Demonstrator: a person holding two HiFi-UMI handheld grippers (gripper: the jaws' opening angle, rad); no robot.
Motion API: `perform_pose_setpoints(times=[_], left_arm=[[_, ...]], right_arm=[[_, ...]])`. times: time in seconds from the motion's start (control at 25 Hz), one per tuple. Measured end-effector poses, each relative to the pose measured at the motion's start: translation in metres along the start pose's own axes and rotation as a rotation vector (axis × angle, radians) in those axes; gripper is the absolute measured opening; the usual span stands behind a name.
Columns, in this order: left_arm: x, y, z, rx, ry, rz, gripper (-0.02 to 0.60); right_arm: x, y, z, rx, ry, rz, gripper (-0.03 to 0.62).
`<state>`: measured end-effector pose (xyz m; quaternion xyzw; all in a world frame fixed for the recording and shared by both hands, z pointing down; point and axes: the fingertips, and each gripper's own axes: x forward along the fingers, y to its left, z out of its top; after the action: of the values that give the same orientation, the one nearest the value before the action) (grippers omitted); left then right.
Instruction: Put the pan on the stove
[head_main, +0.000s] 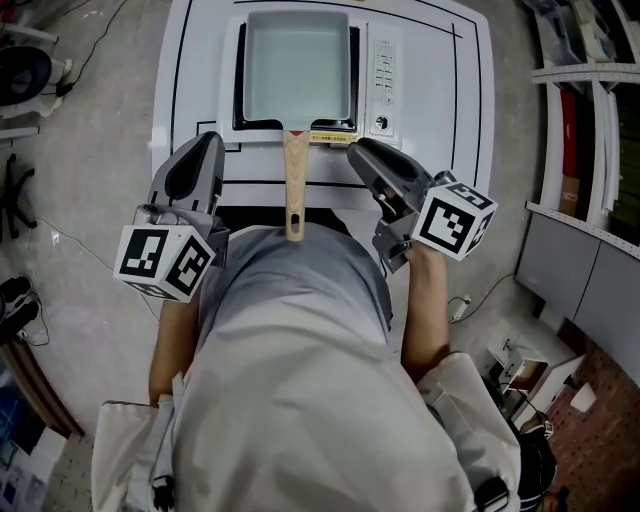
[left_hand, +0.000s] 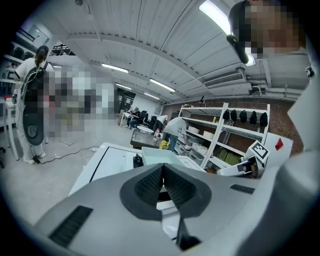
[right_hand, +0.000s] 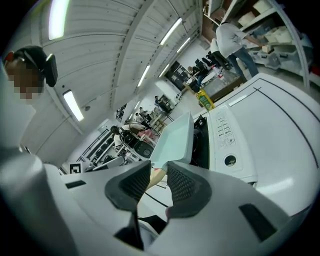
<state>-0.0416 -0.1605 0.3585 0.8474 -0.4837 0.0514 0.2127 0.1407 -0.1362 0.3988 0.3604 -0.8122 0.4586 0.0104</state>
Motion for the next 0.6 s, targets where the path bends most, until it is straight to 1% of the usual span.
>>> perform_pose_setpoints(times=[0.16,0.4,0.6], left_arm=[[0.001,-0.004,-0.003,-0.011,0.005,-0.007,0.008],[0.002,-0.006,-0.005,-0.03,0.017,-0.004,0.008],[0.003,-0.009,-0.006,-0.031,0.012,-0.01,0.008]], right_arm=[[-0.008,-0.003,0.005,-0.071,-0.022,-0.057,0.1],[-0.018,-0.005,0.013,-0.119,-0.07,-0.107,0.081],[-0.028,-0.006,0.02,-0.214,-0.096,-0.175,0.062]])
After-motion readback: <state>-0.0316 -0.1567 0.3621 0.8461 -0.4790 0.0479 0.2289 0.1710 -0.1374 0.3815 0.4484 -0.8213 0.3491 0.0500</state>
